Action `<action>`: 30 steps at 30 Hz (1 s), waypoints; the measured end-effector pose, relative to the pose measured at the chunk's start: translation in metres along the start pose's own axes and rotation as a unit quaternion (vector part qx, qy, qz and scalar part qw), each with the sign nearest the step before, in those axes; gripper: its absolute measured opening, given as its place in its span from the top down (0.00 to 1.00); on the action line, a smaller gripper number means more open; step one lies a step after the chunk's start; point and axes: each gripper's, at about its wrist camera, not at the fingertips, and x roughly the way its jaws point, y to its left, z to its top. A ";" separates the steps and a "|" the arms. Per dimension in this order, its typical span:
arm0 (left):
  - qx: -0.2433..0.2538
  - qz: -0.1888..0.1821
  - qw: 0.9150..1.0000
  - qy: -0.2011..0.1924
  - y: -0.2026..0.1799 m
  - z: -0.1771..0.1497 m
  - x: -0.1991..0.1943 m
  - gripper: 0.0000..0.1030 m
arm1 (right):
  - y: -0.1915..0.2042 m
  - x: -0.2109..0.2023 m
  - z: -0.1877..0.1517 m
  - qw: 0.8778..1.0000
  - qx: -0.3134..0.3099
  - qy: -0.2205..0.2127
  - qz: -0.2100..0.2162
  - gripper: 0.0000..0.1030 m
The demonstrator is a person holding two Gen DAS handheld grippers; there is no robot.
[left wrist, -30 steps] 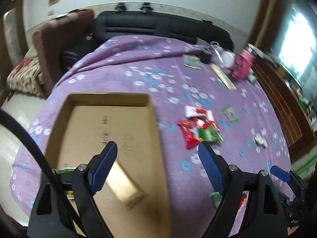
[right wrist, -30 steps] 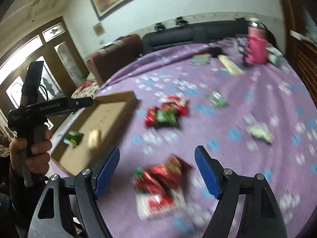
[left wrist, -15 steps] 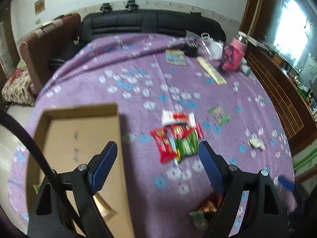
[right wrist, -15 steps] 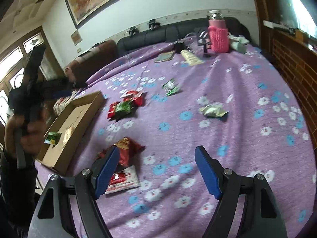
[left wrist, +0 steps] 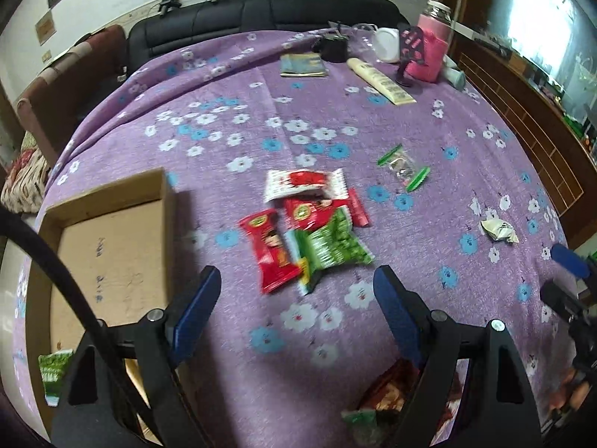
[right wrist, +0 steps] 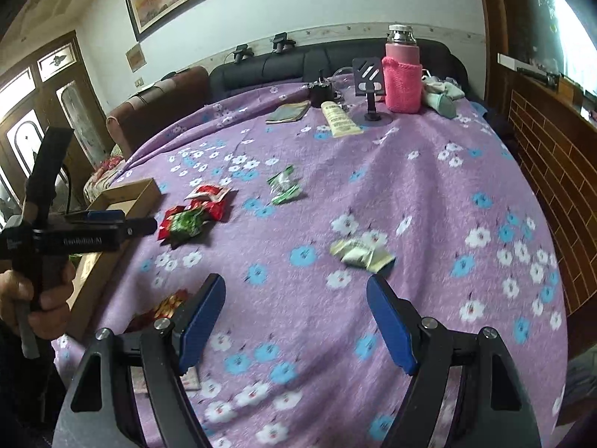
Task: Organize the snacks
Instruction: 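Grasp another green pea-snack packet with the left tool while the right tool grasps a white-wrapped snack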
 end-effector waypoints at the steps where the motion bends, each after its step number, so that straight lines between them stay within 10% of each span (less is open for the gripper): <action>1: 0.006 0.003 1.000 0.000 -0.004 0.002 0.003 0.18 | -0.002 0.002 0.002 1.000 -0.001 0.000 -0.001 0.24; 16: 0.055 0.027 0.998 0.033 -0.027 0.011 0.053 0.29 | -0.018 0.063 0.026 0.997 -0.063 0.046 -0.011 0.29; 19: 0.065 0.009 0.997 0.031 -0.030 0.010 0.053 0.48 | -0.016 0.079 0.022 0.993 -0.085 0.075 -0.028 0.38; 27: 0.062 -0.041 0.997 0.030 -0.022 0.009 0.049 0.60 | -0.015 0.078 0.011 0.991 -0.095 0.092 -0.026 0.79; 30: 0.057 -0.051 0.997 0.031 -0.020 0.008 0.048 0.61 | -0.017 0.076 0.010 0.992 -0.086 0.086 -0.016 0.79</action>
